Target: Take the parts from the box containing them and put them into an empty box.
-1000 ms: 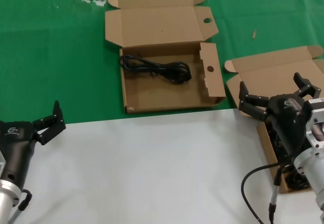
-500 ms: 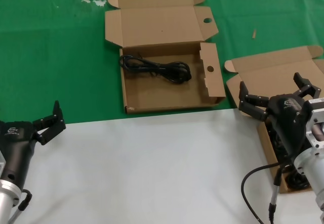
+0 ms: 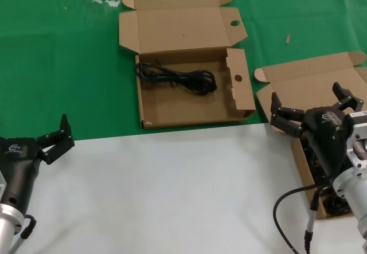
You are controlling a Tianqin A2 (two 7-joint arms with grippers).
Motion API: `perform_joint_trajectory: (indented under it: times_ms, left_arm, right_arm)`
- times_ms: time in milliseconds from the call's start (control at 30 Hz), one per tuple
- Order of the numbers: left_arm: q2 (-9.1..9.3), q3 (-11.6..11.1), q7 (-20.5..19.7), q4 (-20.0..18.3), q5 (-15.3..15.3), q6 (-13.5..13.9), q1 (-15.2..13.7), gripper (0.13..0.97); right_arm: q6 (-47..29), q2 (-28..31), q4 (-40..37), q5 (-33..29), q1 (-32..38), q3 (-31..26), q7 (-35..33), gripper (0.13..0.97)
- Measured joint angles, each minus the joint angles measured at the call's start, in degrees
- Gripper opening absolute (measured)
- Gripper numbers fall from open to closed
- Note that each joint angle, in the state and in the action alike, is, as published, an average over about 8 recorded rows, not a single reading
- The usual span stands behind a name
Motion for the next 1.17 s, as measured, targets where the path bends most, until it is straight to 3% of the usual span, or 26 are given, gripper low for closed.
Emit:
perform_joint_trajectory:
  times_ms: [1167]
  left_arm:
    - [0.0,0.0,0.0,0.0,0.0,0.0,0.0,0.966]
  right_arm:
    - [0.0,0.0,0.0,0.0,0.0,0.0,0.0,0.966]
